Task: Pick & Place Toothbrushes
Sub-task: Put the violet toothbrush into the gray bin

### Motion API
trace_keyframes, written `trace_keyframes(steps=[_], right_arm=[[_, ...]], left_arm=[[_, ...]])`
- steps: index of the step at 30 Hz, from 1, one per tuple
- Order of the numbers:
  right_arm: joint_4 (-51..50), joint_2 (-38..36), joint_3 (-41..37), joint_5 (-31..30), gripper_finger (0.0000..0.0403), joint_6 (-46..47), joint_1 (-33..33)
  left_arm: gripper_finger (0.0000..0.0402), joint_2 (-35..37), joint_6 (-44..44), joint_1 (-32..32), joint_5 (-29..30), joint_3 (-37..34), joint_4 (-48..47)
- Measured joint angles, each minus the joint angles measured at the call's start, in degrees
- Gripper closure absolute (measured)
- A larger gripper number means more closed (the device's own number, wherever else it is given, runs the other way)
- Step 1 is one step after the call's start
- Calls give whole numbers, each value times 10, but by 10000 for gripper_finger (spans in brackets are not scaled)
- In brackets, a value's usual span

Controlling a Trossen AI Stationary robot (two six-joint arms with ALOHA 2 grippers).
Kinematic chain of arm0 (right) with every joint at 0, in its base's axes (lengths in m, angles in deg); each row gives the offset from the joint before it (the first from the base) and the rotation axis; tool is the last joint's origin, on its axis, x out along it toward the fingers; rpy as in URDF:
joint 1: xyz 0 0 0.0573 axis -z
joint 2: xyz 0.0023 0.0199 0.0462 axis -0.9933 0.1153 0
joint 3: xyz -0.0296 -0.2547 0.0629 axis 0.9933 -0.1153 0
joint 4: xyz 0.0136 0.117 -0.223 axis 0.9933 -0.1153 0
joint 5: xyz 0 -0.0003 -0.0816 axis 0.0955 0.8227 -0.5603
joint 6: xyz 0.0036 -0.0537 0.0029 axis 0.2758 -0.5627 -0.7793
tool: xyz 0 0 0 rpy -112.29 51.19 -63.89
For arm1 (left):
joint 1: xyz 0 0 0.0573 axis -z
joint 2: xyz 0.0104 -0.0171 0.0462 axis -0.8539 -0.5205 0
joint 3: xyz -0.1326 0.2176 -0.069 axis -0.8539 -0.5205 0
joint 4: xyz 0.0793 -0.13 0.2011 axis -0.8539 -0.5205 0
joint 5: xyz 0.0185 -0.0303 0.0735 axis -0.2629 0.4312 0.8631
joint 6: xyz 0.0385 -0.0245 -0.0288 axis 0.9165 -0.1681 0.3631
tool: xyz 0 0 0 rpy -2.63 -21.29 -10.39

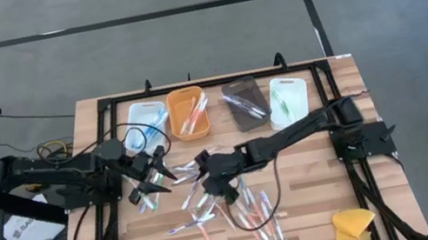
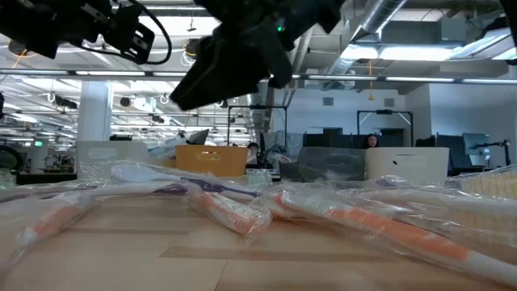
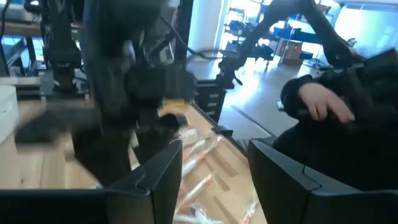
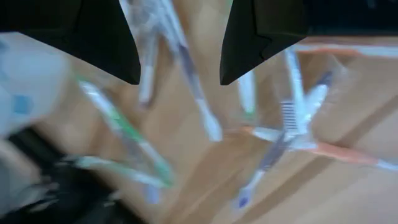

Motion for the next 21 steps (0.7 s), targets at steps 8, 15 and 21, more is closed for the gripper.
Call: trace_keyframes(steps=[8,15,21], right_arm=[[-141,92,139,95,187,8,35],[-157,137,174,95,187,-39,58],[-162,147,174,94,187,-50,67]], left_arm=[[225,0,0,0,0,0,-2],[225,21,0,0,0,0,25],[225,67,26,0,0,0,31]])
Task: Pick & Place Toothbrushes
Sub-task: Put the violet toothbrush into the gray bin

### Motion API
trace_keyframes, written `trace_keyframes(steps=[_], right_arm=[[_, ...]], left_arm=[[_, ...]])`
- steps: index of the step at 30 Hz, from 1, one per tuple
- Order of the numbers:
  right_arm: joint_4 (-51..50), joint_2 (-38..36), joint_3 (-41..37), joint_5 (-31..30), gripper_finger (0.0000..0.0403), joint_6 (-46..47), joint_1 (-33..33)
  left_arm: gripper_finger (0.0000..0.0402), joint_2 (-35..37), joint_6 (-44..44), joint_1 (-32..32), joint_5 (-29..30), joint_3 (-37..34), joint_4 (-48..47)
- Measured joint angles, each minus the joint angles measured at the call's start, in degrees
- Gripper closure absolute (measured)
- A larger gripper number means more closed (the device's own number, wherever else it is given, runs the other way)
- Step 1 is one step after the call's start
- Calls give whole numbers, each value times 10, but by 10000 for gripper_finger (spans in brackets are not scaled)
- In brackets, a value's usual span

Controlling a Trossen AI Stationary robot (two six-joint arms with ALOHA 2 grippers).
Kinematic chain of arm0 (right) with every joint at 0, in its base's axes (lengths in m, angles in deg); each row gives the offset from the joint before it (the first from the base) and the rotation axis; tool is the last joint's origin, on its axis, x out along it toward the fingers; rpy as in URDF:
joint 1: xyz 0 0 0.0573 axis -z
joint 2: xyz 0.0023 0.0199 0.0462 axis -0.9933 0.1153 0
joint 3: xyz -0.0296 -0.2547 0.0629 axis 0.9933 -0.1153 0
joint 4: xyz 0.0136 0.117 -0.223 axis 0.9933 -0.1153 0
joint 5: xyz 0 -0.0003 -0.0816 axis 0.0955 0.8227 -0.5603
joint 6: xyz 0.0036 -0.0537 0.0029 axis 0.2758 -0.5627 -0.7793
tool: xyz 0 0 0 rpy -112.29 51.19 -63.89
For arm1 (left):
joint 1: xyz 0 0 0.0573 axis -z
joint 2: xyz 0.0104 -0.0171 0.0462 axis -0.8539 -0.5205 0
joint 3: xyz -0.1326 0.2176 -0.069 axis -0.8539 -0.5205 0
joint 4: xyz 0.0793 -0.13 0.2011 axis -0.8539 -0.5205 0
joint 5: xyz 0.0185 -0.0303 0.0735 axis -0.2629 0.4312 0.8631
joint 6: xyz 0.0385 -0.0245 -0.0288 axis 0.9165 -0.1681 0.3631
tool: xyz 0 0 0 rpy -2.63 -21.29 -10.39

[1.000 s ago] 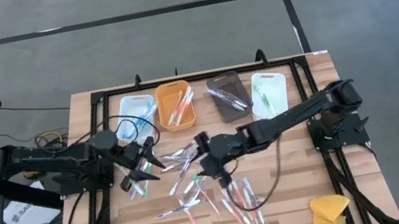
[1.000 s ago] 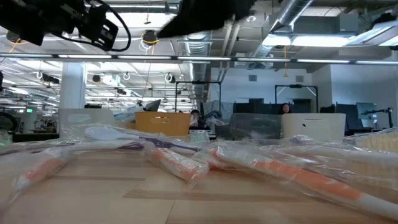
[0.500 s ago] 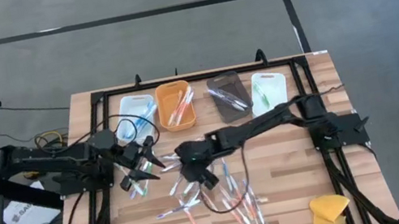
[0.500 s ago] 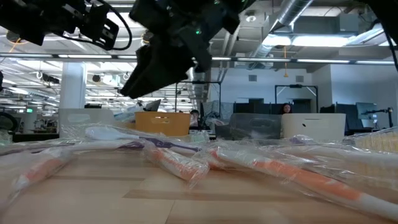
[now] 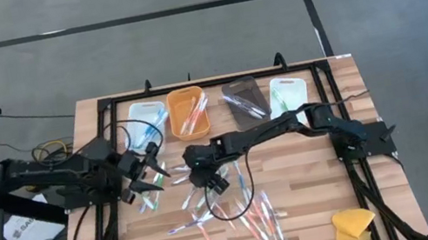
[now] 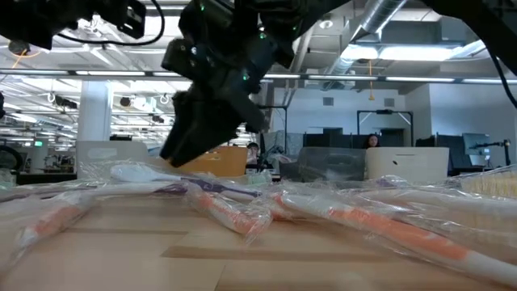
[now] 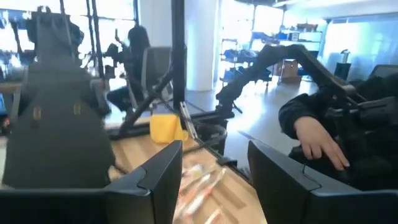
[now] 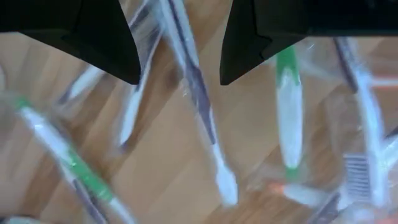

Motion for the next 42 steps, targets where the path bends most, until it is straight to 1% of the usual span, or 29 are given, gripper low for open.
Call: trace_keyframes(steps=[2,13,19,23,28,30,34,41,42], right_arm=[[-12,3,-3,0,187,0,2],[-4,24,-2,1,188,-3,5],[-12,24,-2,5,207,13,10],[-23,24,-2,28,227,38,17],[-32,33,-3,35,259,43,24],[-33,39,-2,41,275,49,27],[-34,44,0,76,308,60,37],[-35,45,0,80,382,69,43],[-36,45,-1,79,384,70,43]], left_arm=[[225,8,2,0,0,0,-1],[225,8,2,0,0,0,-1],[225,8,2,0,0,0,-1],[225,8,-1,0,0,0,-1],[225,8,-2,0,0,0,-1],[225,8,-2,0,0,0,-1],[225,8,-5,0,1,0,-1],[225,8,-6,0,0,0,-1],[225,8,-6,0,1,0,-1]])
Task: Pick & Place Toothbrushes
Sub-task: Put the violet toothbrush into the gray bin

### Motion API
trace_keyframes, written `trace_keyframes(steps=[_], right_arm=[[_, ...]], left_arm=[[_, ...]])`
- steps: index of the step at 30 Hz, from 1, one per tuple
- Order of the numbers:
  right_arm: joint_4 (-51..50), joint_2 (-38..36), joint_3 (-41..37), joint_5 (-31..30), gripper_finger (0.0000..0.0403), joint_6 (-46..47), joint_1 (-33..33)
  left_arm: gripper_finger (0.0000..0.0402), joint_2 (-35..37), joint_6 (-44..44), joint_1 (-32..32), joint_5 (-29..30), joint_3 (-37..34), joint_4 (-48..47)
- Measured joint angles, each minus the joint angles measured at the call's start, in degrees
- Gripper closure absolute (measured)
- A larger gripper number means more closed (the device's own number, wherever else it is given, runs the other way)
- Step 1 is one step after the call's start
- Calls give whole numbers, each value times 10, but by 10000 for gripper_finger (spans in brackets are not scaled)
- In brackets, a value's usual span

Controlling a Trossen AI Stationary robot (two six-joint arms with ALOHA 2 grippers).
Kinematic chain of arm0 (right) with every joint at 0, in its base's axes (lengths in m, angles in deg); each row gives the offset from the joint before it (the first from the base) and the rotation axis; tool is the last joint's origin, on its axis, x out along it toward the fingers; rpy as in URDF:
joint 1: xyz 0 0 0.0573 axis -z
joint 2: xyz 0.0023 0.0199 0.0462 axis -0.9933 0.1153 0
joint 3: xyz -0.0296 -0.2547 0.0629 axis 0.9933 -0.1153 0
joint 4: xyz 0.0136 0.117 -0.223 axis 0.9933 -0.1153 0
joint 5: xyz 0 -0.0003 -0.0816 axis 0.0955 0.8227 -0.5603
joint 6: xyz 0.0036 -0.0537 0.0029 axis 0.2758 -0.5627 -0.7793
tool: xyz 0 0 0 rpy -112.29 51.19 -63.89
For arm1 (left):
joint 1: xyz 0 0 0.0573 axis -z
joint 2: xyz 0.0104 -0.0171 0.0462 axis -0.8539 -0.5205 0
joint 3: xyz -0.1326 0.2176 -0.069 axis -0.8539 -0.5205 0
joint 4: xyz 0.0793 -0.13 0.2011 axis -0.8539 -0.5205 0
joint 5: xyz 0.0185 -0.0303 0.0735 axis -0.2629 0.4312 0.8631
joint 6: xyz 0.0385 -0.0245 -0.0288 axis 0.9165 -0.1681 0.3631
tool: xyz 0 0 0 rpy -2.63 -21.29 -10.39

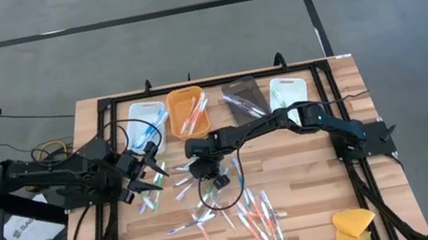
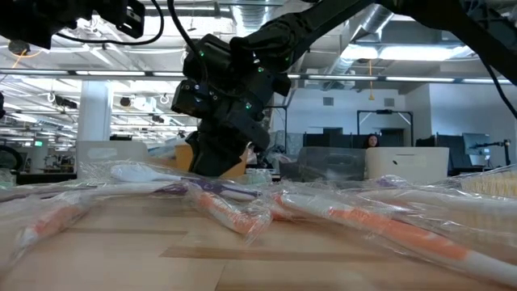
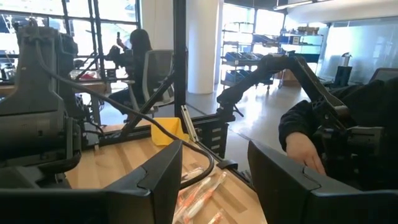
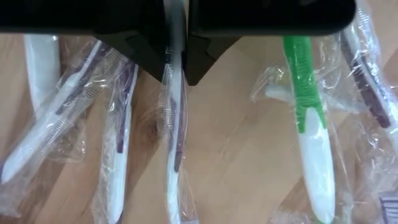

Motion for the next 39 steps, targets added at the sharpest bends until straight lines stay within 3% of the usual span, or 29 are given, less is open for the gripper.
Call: trace_keyframes(steps=[16,30,39], right_arm=[[-17,1,-1,-8,383,45,-5],[-63,-36,-5,-135,383,52,-44],[-64,-37,-4,-185,383,57,-59]], left_arm=[[225,0,0,0,0,0,-1],[225,0,0,0,0,0,-2],[225,0,0,0,0,0,-2]])
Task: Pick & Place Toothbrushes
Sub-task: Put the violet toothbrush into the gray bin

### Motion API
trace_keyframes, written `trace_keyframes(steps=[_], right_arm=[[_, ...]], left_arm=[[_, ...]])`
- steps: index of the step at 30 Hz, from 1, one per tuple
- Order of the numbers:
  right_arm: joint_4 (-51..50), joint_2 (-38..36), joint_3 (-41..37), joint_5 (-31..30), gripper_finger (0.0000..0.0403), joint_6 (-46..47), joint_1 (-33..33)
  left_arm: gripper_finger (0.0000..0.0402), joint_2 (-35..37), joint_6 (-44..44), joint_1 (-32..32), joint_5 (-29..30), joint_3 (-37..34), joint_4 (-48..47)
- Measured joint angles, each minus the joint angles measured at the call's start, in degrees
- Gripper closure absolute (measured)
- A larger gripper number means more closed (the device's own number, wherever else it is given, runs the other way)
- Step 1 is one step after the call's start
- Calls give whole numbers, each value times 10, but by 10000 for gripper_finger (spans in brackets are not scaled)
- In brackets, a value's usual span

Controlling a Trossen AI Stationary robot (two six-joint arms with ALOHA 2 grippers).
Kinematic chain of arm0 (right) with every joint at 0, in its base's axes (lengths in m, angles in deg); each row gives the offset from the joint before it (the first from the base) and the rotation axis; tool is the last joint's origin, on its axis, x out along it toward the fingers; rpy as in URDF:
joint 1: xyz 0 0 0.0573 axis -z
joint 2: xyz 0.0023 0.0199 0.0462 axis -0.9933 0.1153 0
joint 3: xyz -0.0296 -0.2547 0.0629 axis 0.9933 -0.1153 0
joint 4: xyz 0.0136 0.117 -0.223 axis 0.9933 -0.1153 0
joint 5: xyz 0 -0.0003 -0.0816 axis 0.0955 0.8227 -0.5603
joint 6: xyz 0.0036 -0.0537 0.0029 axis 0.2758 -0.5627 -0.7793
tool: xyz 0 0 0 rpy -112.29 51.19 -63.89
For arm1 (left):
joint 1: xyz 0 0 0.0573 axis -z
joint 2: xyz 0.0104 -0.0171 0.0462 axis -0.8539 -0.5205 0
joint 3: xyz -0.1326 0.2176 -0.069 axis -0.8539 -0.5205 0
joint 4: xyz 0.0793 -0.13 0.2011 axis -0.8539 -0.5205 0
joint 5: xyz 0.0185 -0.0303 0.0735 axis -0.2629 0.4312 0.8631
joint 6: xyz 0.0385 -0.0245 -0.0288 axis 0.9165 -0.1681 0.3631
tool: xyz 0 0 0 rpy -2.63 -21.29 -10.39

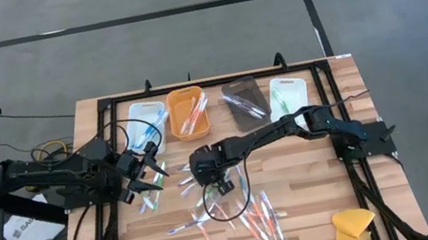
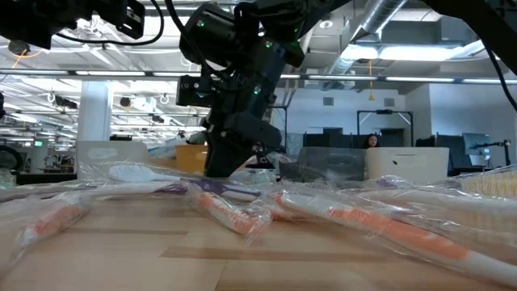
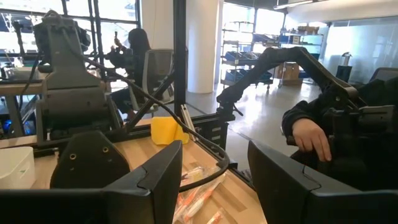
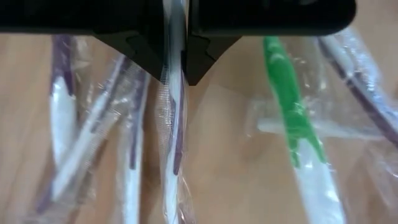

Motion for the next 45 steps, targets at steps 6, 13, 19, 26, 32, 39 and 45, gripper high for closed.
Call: trace_keyframes(steps=[6,13,19,26,32,39,45], right_arm=[[-43,-11,6,-48,383,49,-5],[-63,-37,8,-106,383,73,-29],[-127,-52,6,-178,383,109,-40],[-227,-78,7,-268,383,190,-69],[-274,-124,7,-304,383,236,-98],[-448,-212,7,-366,383,379,-131],[-549,-312,2,-445,383,512,-173]], left_arm=[[225,0,0,0,0,0,0],[225,0,0,0,0,0,0],[225,0,0,0,0,0,0],[225,0,0,0,0,0,0],[225,0,0,0,0,0,0],[225,1,-29,0,0,0,1],[225,0,-10,0,0,0,1]])
